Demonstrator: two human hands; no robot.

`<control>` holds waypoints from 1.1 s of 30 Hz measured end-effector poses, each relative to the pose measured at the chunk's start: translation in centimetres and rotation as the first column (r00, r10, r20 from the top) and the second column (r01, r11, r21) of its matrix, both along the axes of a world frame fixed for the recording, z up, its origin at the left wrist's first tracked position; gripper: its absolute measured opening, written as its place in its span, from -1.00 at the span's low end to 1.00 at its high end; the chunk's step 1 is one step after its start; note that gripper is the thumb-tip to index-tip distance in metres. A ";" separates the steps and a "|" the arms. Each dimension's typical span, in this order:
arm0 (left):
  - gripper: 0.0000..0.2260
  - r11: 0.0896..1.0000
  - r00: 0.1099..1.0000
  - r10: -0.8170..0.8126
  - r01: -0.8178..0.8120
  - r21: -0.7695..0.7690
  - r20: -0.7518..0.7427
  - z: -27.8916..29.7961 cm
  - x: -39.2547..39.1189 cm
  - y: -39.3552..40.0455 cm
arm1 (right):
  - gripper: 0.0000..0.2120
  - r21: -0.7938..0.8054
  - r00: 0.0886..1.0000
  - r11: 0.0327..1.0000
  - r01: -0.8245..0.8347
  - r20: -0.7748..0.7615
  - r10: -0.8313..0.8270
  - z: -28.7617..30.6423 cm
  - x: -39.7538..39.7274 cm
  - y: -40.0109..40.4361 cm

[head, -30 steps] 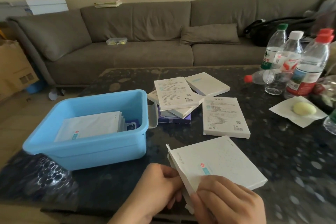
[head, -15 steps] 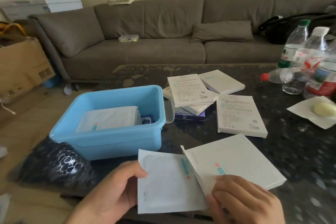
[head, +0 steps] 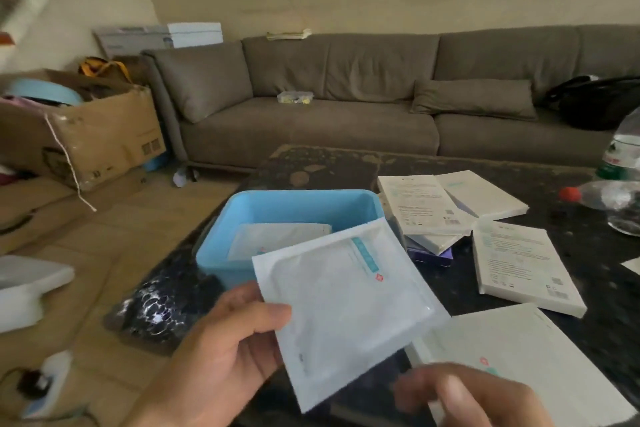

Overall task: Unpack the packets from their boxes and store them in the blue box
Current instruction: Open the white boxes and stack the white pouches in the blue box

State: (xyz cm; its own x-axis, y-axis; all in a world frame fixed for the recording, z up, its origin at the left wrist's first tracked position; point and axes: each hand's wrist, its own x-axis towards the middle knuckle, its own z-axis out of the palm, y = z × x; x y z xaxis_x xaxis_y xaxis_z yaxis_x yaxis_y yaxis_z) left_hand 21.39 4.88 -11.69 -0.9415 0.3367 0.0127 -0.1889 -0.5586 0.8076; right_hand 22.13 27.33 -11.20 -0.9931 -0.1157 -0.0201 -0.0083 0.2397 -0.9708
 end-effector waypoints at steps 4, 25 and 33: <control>-0.58 0.929 0.981 0.066 -0.127 -0.348 -0.182 0.7 0.4 0.5 | -0.59 -0.292 0.991 0.956 -0.041 0.107 0.075 1.0 -0.9 -1.5; -0.71 0.783 0.981 0.133 -0.193 -0.591 -0.144 1.2 -0.1 -2.7 | -0.85 0.509 0.886 0.758 -0.407 0.020 0.462 7.6 -21.2 -8.7; -0.67 0.793 0.990 0.059 -0.124 -0.596 -0.128 1.9 0.0 -2.2 | -0.84 0.704 0.799 0.508 -0.497 0.143 0.583 4.4 -22.0 -12.8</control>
